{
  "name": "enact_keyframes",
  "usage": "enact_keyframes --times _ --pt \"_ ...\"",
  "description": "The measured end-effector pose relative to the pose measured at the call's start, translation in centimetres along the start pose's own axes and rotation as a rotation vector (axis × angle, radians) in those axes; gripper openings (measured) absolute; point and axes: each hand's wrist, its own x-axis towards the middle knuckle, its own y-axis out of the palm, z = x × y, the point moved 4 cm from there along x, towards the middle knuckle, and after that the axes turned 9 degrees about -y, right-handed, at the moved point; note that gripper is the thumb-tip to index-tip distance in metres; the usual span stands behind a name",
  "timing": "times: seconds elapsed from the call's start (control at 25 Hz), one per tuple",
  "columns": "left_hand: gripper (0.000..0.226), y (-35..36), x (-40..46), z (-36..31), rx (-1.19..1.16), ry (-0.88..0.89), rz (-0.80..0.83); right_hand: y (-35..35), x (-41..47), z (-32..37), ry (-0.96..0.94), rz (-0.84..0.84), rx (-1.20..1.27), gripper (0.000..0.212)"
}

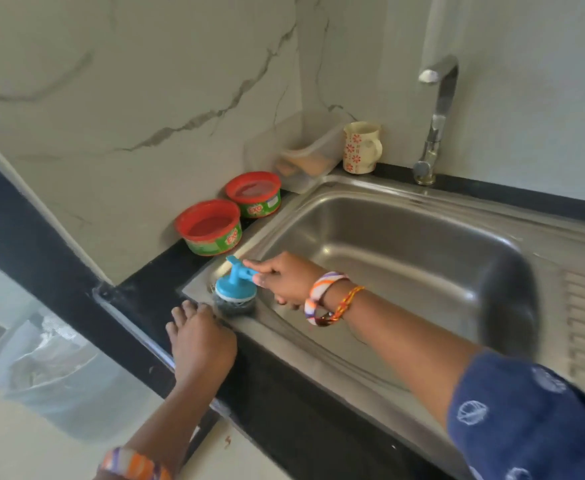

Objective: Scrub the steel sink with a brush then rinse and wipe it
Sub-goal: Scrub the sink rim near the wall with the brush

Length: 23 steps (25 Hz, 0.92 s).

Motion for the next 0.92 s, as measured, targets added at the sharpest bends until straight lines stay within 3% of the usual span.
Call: enact_keyframes --times 0.2,0.28,0.4,0.48,0.6,0.72,0.8,0.92 --pt "0.033 -3.4 5.1 -0.6 0.095 0.097 0.057 0.1 5.7 0.1 -0.032 -0.071 -0.287 0.042" --pt "0.033 -3.9 6.0 -0.9 0.195 0.127 0.113 -1.0 6.7 -1.6 0.034 -0.098 -0.281 0.042" --pt "0.030 -4.9 6.4 -2.2 0.378 0.310 0.165 -4.3 6.7 -3.1 0.167 -0.179 -0.374 0.041" --pt "0.032 -6.3 7.1 -3.2 0.337 0.396 0.159 -6.9 6.6 -2.9 0.200 -0.283 -0.308 0.041" --pt "0.032 -8.8 10.0 -6.4 0.145 0.515 -0.012 -9.6 8.8 -1.1 0.129 -0.448 -0.180 0.039" --pt "0.042 -7.9 13.7 -10.4 0.225 0.658 0.015 -9.7 14.1 -1.6 0.148 -0.433 -0.280 0.042" --pt "0.050 -6.3 15.5 -11.8 0.373 0.709 0.062 -8.8 16.8 -2.5 0.204 -0.344 -0.357 0.042" --pt "0.054 -4.8 16.8 -12.2 0.398 0.749 0.070 -7.9 18.1 -3.3 0.228 -0.256 -0.404 0.042"
